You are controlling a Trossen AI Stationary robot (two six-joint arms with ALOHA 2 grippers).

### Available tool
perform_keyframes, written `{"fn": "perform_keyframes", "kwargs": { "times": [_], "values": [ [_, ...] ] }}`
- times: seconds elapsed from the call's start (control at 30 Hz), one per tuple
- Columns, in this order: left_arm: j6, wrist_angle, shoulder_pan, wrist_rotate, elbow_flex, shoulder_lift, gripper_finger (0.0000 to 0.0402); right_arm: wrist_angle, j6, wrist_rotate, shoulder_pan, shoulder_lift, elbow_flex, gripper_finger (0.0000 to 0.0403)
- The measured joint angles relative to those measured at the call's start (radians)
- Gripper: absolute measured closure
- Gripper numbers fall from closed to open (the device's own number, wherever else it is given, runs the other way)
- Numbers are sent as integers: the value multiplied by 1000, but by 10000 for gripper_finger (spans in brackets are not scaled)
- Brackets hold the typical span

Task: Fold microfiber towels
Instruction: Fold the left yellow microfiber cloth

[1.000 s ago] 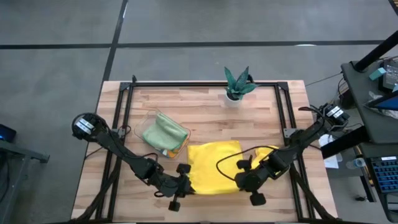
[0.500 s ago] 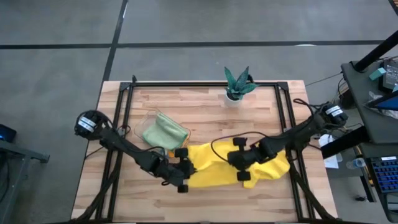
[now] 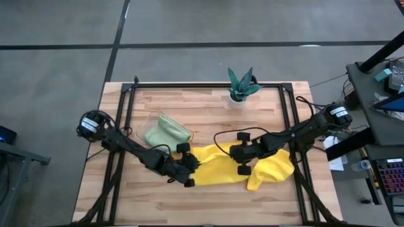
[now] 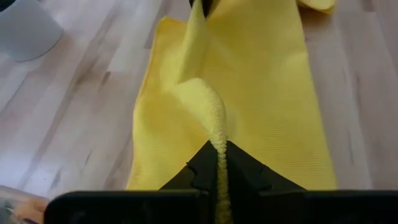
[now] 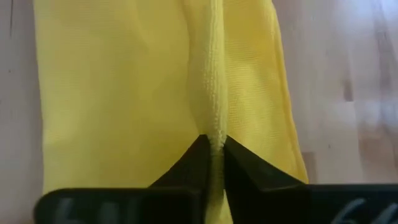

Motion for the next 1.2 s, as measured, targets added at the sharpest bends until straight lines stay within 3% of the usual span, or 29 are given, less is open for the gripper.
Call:
{"fn": "perform_keyframes", "kwargs": {
  "times": [0.23, 0.5, 0.63, 0.8, 1.03, 1.2],
  "values": [
    [-6, -22, 15, -78, 0, 0, 331, -8, 18, 120, 0, 0, 0, 292],
    [1, -22, 17, -88, 0, 0, 275, -74, 28, 129, 0, -3, 0, 231],
    [8, -22, 16, -71, 0, 0, 267, -168, 64, 129, 0, -6, 0, 224],
    [9, -22, 16, 27, 0, 0, 267, -257, 96, 129, 0, -8, 0, 225],
    [12, -21, 23, 28, 0, 21, 268, -231, 79, 133, 3, -7, 0, 237],
    [31, -20, 40, 27, 0, 44, 268, -159, 18, 208, 1, -7, -43, 246]
  ]
}}
